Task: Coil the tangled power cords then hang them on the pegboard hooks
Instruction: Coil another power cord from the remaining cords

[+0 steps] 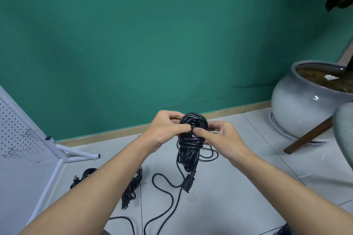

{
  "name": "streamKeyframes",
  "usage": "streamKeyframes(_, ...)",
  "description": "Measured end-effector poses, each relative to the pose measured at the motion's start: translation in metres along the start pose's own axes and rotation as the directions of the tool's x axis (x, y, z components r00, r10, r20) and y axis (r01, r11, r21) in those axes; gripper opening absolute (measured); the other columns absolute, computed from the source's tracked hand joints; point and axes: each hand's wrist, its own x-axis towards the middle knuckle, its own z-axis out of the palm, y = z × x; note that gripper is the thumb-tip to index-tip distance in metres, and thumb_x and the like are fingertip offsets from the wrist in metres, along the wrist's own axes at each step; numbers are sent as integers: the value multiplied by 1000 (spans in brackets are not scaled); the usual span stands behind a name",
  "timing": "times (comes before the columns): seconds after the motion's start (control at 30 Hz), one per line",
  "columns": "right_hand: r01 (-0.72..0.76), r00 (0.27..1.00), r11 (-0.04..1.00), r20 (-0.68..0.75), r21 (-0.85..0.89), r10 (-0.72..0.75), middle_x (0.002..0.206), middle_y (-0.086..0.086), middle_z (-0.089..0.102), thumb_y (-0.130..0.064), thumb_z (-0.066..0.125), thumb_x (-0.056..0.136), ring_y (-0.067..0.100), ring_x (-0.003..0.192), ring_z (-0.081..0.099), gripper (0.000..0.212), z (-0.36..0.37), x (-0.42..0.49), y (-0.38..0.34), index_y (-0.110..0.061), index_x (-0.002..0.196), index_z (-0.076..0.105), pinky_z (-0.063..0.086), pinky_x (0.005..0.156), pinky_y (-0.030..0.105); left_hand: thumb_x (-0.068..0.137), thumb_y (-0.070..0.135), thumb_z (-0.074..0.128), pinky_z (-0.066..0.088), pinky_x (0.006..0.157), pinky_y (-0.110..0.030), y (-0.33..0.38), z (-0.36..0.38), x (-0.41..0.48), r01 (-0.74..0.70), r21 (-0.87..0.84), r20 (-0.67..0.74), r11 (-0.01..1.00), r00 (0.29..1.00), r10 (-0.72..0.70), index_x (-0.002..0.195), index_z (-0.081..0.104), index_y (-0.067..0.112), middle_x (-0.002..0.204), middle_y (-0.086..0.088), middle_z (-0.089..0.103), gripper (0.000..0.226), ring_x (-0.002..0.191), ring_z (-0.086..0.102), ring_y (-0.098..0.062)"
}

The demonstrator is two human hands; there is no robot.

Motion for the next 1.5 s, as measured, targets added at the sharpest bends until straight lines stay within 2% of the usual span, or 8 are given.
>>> streamKeyframes(0.3,11,997,999,82,-37,-8,97,2,79,-32,82,82,24,93,77,22,1,-3,-2,-18,98,81,58,96,51,66,8,67,57,84,-35,-6,-1,3,14,3,78,1000,997,-14,97,77,4,90,-15,77,32,77,70,-20)
streamKeyframes(0.5,32,996,999,84,4,-32,95,4,80,-16,79,89,21,91,77,10,-3,-8,-10,-14,99,81,59,95,41,71,11,68,57,87,-39,-6,-1,5,4,-8,107,1000,994,-3,103,74,1,89,-12,76,34,78,69,-20)
streamKeyframes(0.67,15,992,1000,123,8,-16,99,7,80,-13,80,86,26,98,76,15,-4,-9,-11,-14,101,82,55,103,48,69,8,66,53,80,-30,-9,0,4,5,9,124,1000,992,-6,102,72,-1,84,-7,73,35,75,65,-17)
streamKeyframes(0.87,-34,983,999,179,-8,35,101,6,80,-10,80,87,22,102,76,21,-7,-11,-11,-13,108,80,52,107,39,66,10,70,52,72,-23,-12,3,3,-4,22,103,1000,995,2,92,72,10,81,-1,75,26,74,68,-12)
streamKeyframes(1.03,17,995,999,95,-44,-13,99,-2,80,-7,77,89,14,98,76,28,-7,-9,-11,-19,115,73,55,102,36,81,-7,69,53,71,-19,-13,7,6,-22,8,94,1000,995,21,101,69,5,84,0,75,24,78,68,-10)
streamKeyframes(1.17,9,995,993,103,-114,3,99,-2,80,-8,75,90,14,98,75,23,-2,-8,-6,-18,111,74,55,102,41,80,-11,68,52,67,-19,-15,7,6,1,29,122,1000,993,-4,101,69,5,80,0,73,27,74,67,-12)
streamKeyframes(1.33,4,996,996,90,-89,4,99,-1,80,-4,73,91,15,99,75,22,1,-6,-6,-15,110,74,55,103,42,65,5,68,53,72,-24,-16,3,9,28,-12,156,1000,987,-26,107,69,1,86,-7,73,43,78,66,-17)
streamKeyframes(1.5,-5,994,996,104,-88,15,101,1,80,-1,72,91,16,98,75,25,3,-7,-8,-13,113,72,57,100,41,73,2,71,53,81,-28,-20,-4,3,-22,16,229,1000,973,18,107,66,9,92,-6,74,35,83,67,-18)
